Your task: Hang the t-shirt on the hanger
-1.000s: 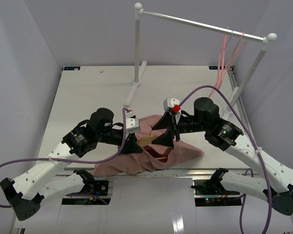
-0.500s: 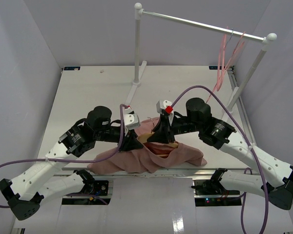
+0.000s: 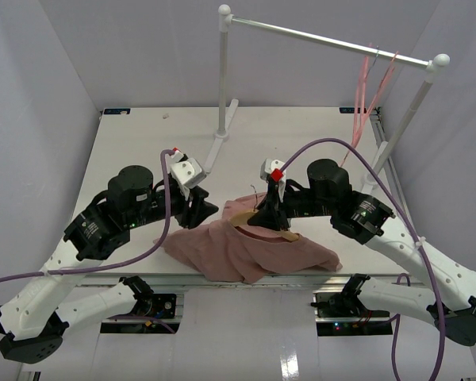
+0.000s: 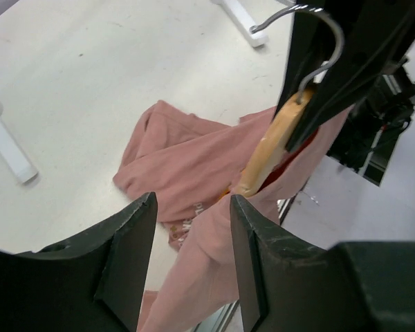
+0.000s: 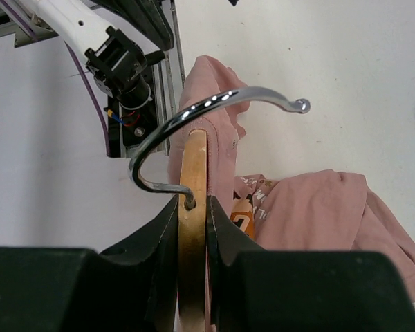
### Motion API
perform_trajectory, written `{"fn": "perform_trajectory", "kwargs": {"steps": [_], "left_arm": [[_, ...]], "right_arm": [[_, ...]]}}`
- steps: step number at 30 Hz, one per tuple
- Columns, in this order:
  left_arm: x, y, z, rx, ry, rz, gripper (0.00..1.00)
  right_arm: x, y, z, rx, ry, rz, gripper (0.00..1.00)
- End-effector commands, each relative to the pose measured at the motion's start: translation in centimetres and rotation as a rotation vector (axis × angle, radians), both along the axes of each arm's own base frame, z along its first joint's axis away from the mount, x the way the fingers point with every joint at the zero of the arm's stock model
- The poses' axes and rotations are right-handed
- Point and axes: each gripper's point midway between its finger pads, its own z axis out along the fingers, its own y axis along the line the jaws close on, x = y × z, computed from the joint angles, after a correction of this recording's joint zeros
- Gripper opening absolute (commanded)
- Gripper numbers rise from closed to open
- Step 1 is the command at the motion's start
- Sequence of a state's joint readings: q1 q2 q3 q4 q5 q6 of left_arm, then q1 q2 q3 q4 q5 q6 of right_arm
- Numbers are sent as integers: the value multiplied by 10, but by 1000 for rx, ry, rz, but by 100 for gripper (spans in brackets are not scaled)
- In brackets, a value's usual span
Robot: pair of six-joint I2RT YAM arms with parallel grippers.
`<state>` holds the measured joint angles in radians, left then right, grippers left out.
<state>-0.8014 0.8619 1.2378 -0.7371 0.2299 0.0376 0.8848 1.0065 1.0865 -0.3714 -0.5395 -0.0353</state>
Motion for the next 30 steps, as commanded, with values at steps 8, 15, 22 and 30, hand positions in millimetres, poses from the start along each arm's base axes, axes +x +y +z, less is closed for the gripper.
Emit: {"fn": "perform_trajectory", "kwargs": {"steps": [8, 15, 22, 30], "left_arm": [[9, 40, -16, 80, -27, 177, 49], [6, 35, -26, 106, -12, 135, 9], [17, 51, -33, 134, -23, 243, 0], [25, 63, -17, 110, -76, 321, 0]], "right_arm": [[9, -12, 91, 118, -110, -108, 8], [4, -17, 111, 147, -122, -101, 8], [12, -22, 112, 143, -138, -166, 8], [3, -26, 99, 121, -124, -125, 8]]}}
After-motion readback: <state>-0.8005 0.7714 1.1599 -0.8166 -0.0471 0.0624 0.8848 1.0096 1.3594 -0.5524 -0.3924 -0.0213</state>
